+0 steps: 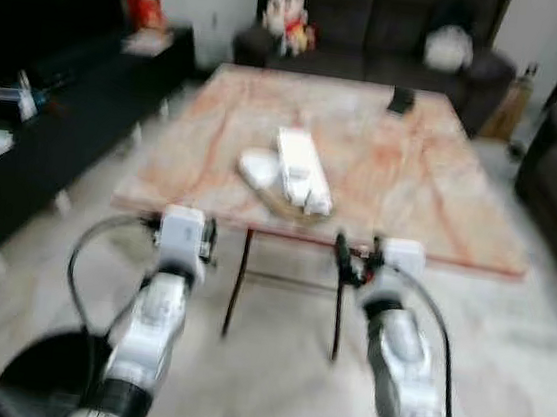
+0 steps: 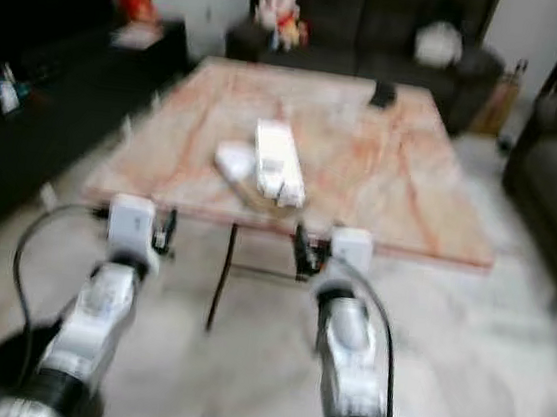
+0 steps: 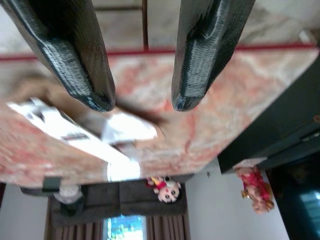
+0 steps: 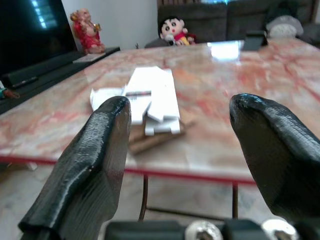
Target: Picking trash to rubbish bin
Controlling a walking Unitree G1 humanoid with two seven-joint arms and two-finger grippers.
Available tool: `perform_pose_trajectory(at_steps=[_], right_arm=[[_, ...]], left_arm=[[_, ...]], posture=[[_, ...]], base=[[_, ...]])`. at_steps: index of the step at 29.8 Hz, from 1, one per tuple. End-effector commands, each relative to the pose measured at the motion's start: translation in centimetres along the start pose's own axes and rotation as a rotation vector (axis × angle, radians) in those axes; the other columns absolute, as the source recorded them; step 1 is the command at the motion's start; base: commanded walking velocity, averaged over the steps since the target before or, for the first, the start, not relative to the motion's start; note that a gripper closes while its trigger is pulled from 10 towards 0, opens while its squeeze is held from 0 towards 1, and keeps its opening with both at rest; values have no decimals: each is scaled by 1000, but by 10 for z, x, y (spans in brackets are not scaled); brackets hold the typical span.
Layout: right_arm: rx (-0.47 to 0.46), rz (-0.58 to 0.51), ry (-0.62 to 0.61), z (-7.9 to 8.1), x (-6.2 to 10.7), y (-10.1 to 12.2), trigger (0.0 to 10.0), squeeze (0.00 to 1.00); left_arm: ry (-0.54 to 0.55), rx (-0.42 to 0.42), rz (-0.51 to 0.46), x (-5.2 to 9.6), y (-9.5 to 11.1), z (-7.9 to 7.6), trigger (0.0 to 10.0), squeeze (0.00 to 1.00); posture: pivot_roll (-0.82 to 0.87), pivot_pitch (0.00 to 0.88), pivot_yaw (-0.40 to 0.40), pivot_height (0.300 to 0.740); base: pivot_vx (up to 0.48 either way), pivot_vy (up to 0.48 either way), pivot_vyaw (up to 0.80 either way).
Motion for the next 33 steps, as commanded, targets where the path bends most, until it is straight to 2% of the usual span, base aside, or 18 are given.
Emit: perform_pose_trajectory(at_steps=[1,26,33], right_arm=[[-11,-16,35,13,-5,5,10000,0],[-21,-12,46,16,-3,3,10000,0],[-21,-12,49,17,-3,3,10000,0]], left_arm=[[23,-4,4,0,-1,11,10000,0],[-15,-13,-35,0,7,4,10000,0],[-28,-12,-34,2,7,0,10000,0]], posture=[[148,0,-8,740],[148,0,-13,740],[151,0,-15,740]], base=[[480,0,0],[456,0,0],[0,0,0]])
Point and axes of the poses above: a point about 5 cm out from each wrist's last joint towards the gripper, its own x axis pointing back from the gripper into the wrist, its own y axis along the axis of the wrist's last joint, z = x × y, the point moved 4 cm from there along -x, pointing out of the wrist towards the gripper, and after that the axes turned 7 degrees about -x, right-handed, at the moved point
